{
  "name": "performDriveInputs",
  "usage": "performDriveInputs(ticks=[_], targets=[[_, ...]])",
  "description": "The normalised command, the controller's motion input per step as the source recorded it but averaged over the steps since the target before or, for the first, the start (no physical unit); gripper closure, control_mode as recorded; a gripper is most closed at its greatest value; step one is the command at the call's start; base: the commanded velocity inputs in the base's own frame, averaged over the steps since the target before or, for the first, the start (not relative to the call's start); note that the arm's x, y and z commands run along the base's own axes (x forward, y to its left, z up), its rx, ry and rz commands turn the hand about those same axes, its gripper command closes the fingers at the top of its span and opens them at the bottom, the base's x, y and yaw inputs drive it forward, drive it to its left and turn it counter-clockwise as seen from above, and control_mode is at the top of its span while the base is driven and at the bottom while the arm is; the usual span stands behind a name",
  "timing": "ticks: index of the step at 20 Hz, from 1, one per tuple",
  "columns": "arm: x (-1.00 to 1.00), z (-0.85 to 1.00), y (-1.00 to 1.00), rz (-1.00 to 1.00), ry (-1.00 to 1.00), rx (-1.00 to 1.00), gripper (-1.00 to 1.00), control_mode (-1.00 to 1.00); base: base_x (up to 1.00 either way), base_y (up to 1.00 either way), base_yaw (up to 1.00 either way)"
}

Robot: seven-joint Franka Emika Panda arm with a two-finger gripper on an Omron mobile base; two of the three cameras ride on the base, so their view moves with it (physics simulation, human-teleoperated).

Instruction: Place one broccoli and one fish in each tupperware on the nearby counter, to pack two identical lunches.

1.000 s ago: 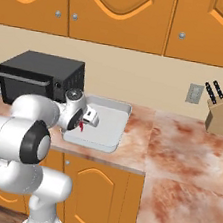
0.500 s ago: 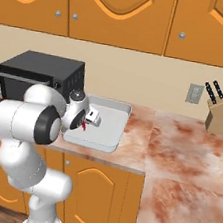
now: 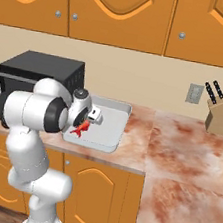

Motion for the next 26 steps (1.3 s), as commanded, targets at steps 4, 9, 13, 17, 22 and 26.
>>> performDriveInputs(ticks=[4,9,13,17,22,26], targets=[[-0.1,0.22,0.0,0.0,0.03,0.0,-1.0,-1.0,0.0,0.0,0.0],[-0.88,0.28,-0.17,-0.03,0.03,0.0,-1.0,-1.0,0.0,0.0,0.0],[-1.0,0.67,-0.18,-0.02,0.0,0.0,-1.0,-1.0,0.0,0.0,0.0],[-1.0,0.84,0.0,0.0,0.0,0.0,-1.0,-1.0,0.0,0.0,0.0],[-1.0,0.84,0.0,0.0,-0.01,0.0,-1.0,-1.0,0.0,0.0,0.0],[-1.0,0.91,-0.03,0.0,0.0,0.0,-1.0,-1.0,0.0,0.0,0.0]])
